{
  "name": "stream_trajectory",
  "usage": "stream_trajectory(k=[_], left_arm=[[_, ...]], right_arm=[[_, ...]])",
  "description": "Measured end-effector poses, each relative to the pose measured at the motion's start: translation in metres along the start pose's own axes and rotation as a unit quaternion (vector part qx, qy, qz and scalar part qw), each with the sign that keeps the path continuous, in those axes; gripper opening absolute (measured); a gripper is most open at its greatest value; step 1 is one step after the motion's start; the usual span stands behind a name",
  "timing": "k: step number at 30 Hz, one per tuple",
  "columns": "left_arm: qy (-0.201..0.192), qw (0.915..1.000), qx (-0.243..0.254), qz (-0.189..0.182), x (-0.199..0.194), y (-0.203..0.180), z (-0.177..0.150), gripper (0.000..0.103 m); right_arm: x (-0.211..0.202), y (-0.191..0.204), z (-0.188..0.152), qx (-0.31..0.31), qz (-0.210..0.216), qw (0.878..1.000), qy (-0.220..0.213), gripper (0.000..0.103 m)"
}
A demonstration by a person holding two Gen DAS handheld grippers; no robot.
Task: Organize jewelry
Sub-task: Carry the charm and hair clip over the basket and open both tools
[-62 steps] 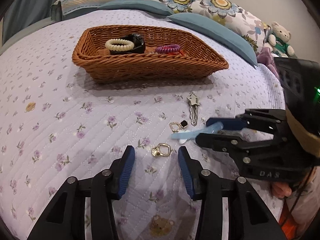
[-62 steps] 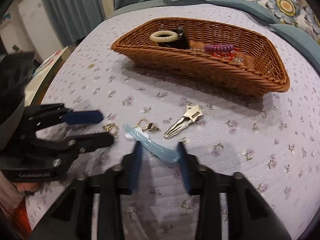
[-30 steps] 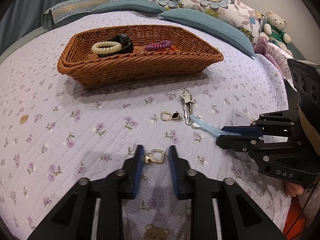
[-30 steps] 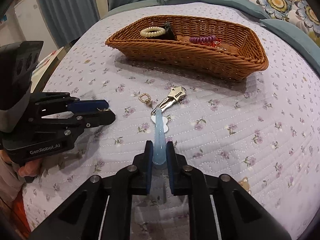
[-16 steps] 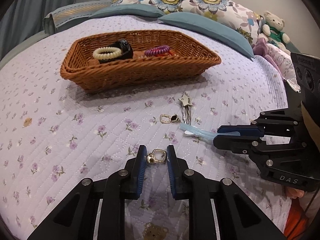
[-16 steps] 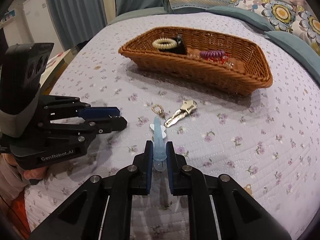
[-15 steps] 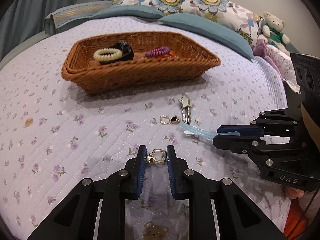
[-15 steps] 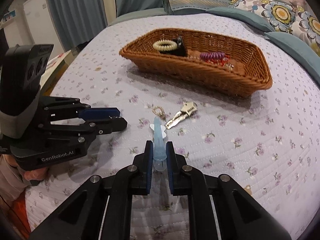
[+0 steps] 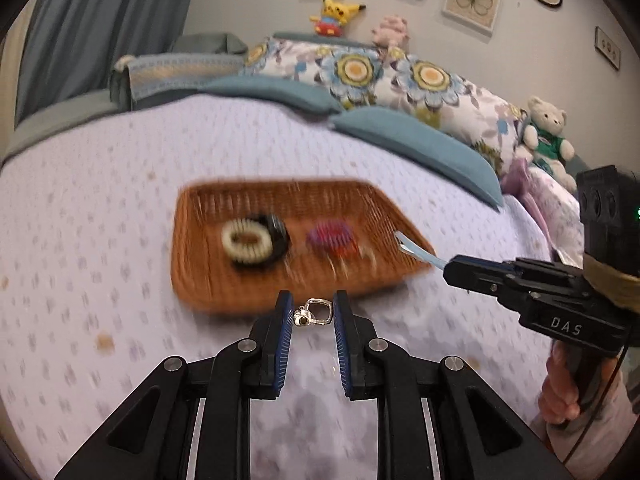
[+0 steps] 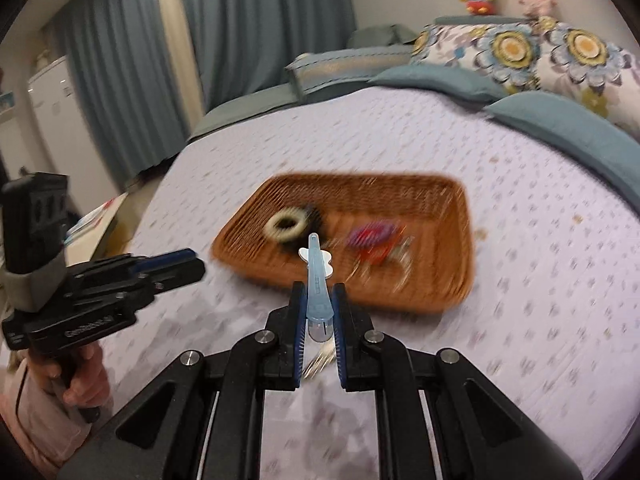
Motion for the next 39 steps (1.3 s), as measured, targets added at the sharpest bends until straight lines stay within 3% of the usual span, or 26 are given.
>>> stream_trajectory(k=[7, 18, 27, 39], left_arm=[[-0.005, 0.9998, -0.009, -0.014, 0.053, 0.008, 0.053, 0.02], [0.035, 0.9986, -0.022, -0.032, 0.122, 0.01, 0.031, 0.02], [0.049, 0.9981, -0.016, -0.033, 0.134, 0.006, 0.022, 0.02], [0.044, 0.9986, -0.006, -0.03, 0.131, 0.004, 0.021, 0.021]], right_arm=[[0.043, -0.035, 0.044, 0.038, -0.042, 0.998, -0.01, 0.015], [0.101, -0.072, 0.035, 0.069, -0.06, 0.995, 0.028, 0.014], [0.119, -0.08, 0.022, 0.076, -0.07, 0.993, 0.056, 0.015], [0.125, -0.08, 0.016, 0.08, -0.07, 0.992, 0.062, 0.015]])
Point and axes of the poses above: each gripper's, at about its wrist camera, not at the fingertips, and x roughly the way its jaws point, y to its left, z to its top, the point moved 6 cm from there along x, roughly the way its jaws point, and after that the axes turned 1 degree about -x, right-handed, at the moved point
